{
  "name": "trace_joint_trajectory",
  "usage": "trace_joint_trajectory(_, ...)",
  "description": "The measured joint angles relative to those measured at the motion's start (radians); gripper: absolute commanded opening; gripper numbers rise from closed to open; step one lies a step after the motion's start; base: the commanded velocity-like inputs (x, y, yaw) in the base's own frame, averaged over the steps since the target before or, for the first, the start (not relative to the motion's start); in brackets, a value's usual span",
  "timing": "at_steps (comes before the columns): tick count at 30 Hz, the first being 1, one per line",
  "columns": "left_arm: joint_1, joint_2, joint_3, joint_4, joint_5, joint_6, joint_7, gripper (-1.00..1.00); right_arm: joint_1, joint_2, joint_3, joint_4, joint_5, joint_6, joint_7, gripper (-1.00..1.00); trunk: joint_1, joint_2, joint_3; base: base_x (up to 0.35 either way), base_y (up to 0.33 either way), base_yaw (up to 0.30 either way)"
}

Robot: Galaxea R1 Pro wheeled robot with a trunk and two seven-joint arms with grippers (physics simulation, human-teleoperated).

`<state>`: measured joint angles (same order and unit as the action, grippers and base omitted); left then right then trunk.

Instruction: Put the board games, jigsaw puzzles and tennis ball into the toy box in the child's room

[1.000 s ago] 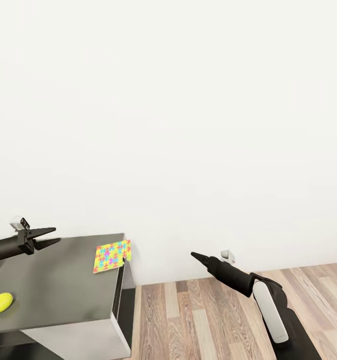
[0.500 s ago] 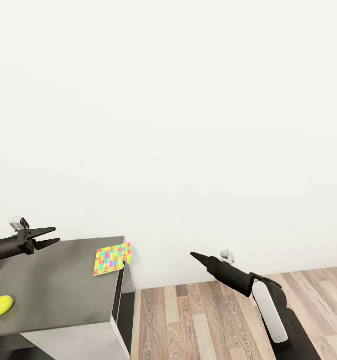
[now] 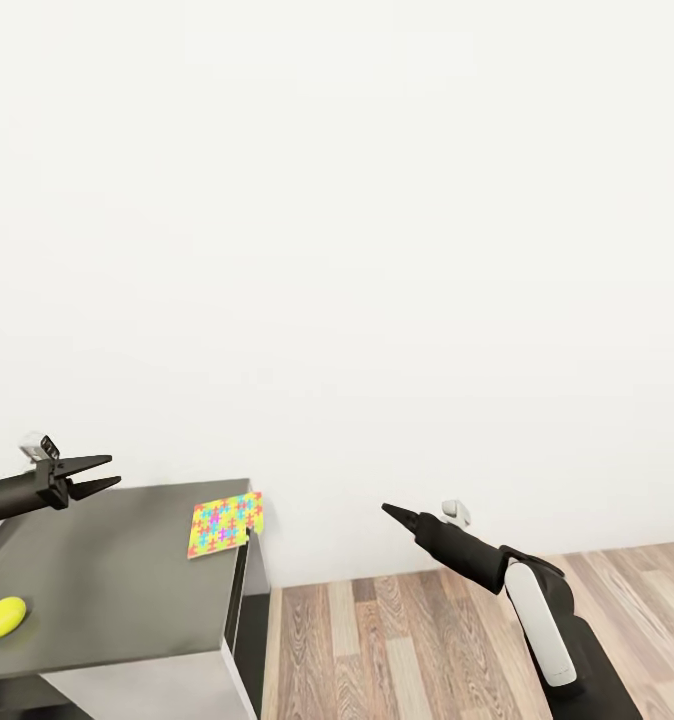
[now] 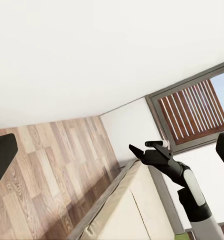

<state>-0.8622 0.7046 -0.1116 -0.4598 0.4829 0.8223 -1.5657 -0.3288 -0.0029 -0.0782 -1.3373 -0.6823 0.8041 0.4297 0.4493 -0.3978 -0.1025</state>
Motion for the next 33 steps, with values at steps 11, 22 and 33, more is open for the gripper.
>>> trace_joint_trajectory(11, 0.000, 0.000, 0.000, 0.000, 0.000, 0.000, 0.000, 1.00, 0.000, 0.000, -0.001, 0.000, 0.000, 0.000, 0.000, 1.00, 0.000, 0.000, 0.018, 0.000, 0.000, 0.000)
trace_joint_trajectory(22, 0.000, 0.000, 0.000, 0.000, 0.000, 0.000, 0.000, 1.00, 0.000, 0.000, 0.000, 0.000, 0.001, 0.000, 0.000, 1.00, 0.000, 0.000, 0.036, 0.000, 0.000, 0.002)
trace_joint_trajectory(33, 0.000, 0.000, 0.000, 0.000, -0.001, 0.000, 0.000, 1.00, 0.001, 0.003, 0.000, -0.001, 0.004, -0.002, 0.000, 1.00, 0.000, 0.000, 0.055, 0.000, 0.000, 0.091)
